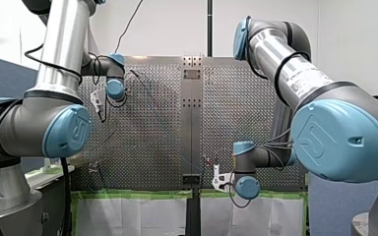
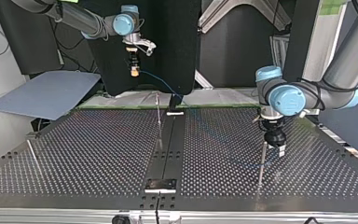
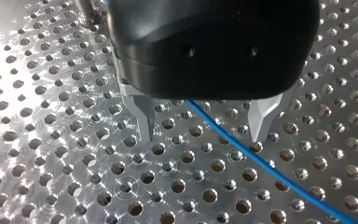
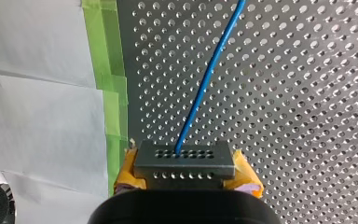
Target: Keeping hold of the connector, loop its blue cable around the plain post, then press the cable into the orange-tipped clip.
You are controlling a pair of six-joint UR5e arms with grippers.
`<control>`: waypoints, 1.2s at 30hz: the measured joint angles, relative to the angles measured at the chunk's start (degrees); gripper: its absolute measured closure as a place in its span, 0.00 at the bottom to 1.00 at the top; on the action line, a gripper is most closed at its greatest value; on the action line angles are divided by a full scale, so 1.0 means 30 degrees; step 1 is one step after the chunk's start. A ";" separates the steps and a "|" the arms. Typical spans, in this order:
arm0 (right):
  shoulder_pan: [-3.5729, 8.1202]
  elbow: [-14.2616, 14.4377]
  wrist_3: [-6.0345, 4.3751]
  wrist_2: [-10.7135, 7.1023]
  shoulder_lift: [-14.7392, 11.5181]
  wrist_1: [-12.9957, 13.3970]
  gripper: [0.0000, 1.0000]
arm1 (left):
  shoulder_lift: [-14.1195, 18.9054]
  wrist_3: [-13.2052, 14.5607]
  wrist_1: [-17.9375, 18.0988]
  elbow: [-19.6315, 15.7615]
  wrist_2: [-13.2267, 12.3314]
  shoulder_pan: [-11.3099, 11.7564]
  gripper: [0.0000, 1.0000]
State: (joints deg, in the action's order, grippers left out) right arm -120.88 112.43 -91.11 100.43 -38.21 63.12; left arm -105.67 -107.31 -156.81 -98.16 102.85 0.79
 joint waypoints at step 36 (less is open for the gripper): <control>0.0522 0.1149 0.0026 -0.1916 -0.0056 0.2828 1.00 | 0.0020 -0.1079 -0.0524 -0.0017 -0.0371 0.0041 0.00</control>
State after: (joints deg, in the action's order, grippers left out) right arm -119.31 115.88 -91.04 94.68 -38.37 71.61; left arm -105.61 -110.55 -158.38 -98.22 101.74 0.91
